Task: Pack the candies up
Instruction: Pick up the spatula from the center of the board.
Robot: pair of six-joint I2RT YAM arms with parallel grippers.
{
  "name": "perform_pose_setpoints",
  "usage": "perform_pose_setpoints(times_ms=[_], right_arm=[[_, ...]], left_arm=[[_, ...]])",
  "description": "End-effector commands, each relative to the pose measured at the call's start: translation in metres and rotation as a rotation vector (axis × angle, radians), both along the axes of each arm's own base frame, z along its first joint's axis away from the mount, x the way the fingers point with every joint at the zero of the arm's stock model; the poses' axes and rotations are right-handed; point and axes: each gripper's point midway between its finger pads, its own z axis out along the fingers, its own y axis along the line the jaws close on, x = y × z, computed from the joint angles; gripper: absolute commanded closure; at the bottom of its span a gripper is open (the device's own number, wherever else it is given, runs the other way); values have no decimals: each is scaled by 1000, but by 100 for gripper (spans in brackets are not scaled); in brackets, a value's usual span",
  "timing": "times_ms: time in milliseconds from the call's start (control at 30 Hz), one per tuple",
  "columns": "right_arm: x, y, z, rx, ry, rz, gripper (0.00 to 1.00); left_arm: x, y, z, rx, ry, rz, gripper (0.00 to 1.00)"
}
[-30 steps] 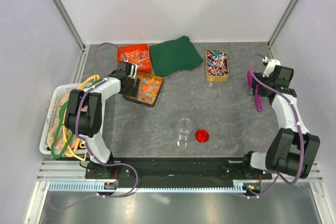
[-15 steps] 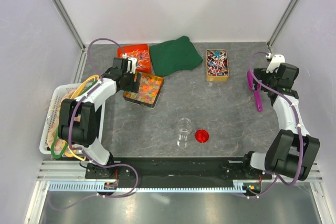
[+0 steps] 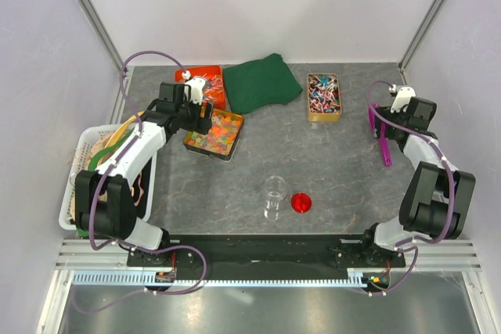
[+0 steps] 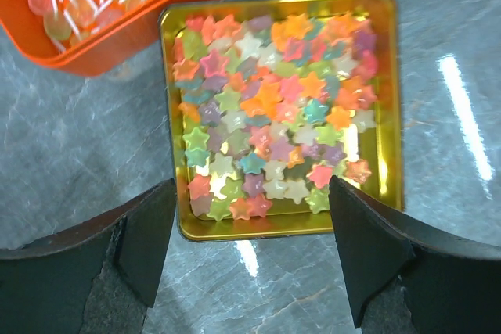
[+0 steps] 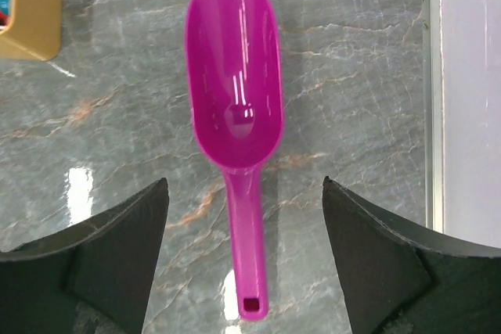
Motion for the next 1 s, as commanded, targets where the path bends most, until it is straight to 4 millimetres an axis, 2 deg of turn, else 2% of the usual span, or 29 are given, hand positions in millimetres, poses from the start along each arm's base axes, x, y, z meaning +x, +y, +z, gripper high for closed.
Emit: perform_pose_setpoints(times_ms=[0,133,467,633,667,700,767,800,867,900,933,967], right_arm=[[14,-11,-9,-40,-16,3,15],[18,-14,-27,-39,7,2,21],[23,-22,-52,-59,45,-11,22],[25,-22,-67,-50,65,-6,32],[26,-21,-68,-48,65,-4,36],[26,-21,-69,-49,64,-2,45],[28,-21,-69,-47,57,3,51],[28,-20,-69,-46,57,4,61],[28,-18,-67,-40,51,15,76],[27,-17,-65,-41,50,22,92],[26,-16,-59,-48,46,31,100],[25,-16,-55,-52,44,35,100]], left_arm=[[-11,-13,23,-34,-34,-104,14],[-19,-18,22,-45,-24,-128,14],[-22,-19,27,-50,-30,-132,12],[-21,-22,32,-52,-33,-137,12],[-21,-24,34,-52,-33,-140,12],[-20,-23,35,-50,-35,-140,12],[-18,-24,40,-49,-39,-140,11],[-18,-25,40,-46,-36,-140,11],[-17,-28,45,-49,-41,-148,11],[-17,-28,47,-51,-39,-148,11],[-17,-29,49,-49,-43,-152,11],[-16,-32,54,-56,-52,-161,11]])
